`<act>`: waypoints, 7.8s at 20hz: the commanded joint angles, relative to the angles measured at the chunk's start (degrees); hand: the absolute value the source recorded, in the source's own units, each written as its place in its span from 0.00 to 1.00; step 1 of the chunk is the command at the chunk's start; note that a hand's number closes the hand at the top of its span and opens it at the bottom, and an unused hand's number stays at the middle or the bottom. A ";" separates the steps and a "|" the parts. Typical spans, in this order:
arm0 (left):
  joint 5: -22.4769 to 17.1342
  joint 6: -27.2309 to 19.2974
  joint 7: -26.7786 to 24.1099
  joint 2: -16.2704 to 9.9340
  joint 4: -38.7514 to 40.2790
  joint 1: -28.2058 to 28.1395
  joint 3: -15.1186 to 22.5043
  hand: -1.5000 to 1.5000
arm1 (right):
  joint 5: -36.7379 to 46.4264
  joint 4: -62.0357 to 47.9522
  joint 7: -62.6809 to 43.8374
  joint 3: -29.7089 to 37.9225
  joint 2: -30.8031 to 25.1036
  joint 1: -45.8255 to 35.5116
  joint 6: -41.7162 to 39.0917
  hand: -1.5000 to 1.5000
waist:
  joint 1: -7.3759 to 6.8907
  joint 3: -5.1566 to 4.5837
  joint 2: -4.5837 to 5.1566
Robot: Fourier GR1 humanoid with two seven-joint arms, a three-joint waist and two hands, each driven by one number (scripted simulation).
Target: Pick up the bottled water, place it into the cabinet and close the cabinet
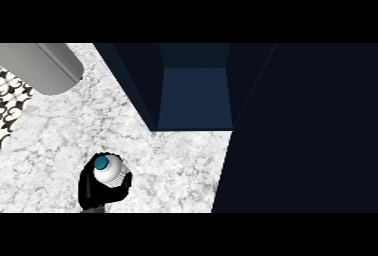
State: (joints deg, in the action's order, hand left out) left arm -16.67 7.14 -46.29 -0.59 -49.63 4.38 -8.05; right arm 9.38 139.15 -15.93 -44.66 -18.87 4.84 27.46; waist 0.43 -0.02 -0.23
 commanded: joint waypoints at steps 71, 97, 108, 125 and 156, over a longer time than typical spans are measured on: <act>3.62 -46.63 23.98 0.58 28.33 54.50 16.02 1.00 | 0.50 7.04 0.80 -1.87 -2.85 3.79 0.81 0.00 | 2.08 -0.04 0.75; 7.66 -57.06 20.39 0.59 46.22 60.25 14.14 0.00 | -2.72 4.20 4.48 -1.25 -4.81 2.00 -0.28 0.00 | 4.37 -0.09 1.70; 6.07 -46.54 14.85 0.28 41.41 59.59 11.70 0.00 | -3.29 5.17 5.44 -2.37 -5.54 4.03 0.34 0.00 | 3.49 -0.08 1.31; -7.20 -17.00 6.34 0.60 26.07 49.37 13.64 1.00 | -2.01 7.57 3.11 -0.32 -6.94 4.03 2.31 0.00 | 0.45 -0.04 -0.17; -12.17 -15.06 21.37 -14.06 -55.64 -16.45 32.03 1.00 | -6.55 8.68 -4.43 -9.49 -10.91 -6.20 -5.34 1.00 | -2.84 -0.04 -0.46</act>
State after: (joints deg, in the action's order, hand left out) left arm -29.39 -7.06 -25.42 -11.84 -95.81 -4.17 22.61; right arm 3.58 142.34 -16.36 -48.71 -32.10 0.94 24.52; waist -2.28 0.00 -0.67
